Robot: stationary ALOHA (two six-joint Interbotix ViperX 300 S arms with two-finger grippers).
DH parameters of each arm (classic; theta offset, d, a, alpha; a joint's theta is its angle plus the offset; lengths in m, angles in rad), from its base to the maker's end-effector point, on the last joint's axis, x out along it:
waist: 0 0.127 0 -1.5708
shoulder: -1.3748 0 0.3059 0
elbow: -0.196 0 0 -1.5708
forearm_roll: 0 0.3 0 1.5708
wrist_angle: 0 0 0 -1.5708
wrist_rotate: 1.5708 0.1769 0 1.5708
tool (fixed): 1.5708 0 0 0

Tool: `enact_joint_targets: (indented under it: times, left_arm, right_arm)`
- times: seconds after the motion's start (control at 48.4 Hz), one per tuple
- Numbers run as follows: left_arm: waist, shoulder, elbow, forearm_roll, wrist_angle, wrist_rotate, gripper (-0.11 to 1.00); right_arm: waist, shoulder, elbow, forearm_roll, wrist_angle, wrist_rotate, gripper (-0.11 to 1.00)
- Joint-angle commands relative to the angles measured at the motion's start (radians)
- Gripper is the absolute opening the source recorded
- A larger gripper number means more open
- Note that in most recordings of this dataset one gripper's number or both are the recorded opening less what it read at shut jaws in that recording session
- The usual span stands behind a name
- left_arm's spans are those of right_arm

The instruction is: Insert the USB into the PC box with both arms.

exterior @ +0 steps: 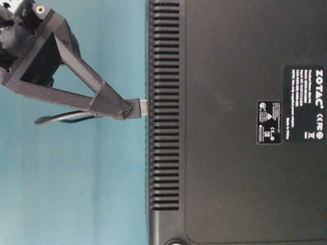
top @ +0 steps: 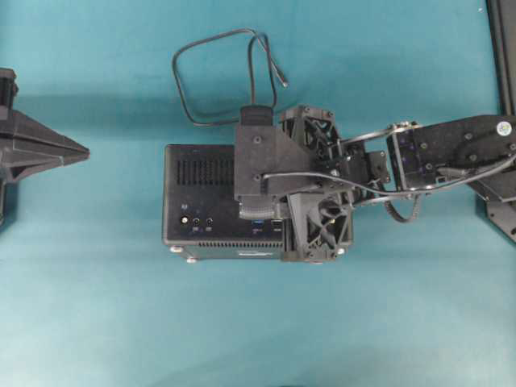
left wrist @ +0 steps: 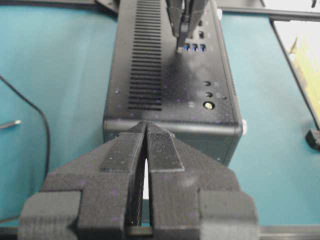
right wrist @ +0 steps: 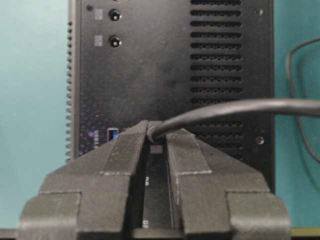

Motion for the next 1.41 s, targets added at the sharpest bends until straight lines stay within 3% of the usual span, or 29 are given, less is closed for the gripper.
enact_joint_targets:
  times: [0.0,0.537,0.703,0.951,1.385]
  left_arm:
    - [0.0,0.005,-0.017,0.002,-0.005,-0.002,0.0]
    - [0.0,0.003,-0.018,0.002,-0.005,-0.005,0.0]
    - [0.0,0.003,-0.017,0.002,-0.005,-0.005,0.0]
    - [0.0,0.003,-0.017,0.002,-0.005,-0.005,0.0]
    - [0.0,0.002,-0.018,0.003,-0.005,-0.005,0.0]
  right_arm:
    - [0.026,-0.005,-0.002,0.018,0.002,0.011,0.13]
    - [0.008,-0.015,0.006,0.015,-0.028,0.009,0.16]
    - [0.008,-0.026,0.005,0.015,-0.043,0.011,0.3]
    - [0.008,-0.032,-0.008,0.014,-0.038,0.011,0.66]
    - [-0.011,-0.055,-0.029,-0.035,0.008,0.008,0.67]
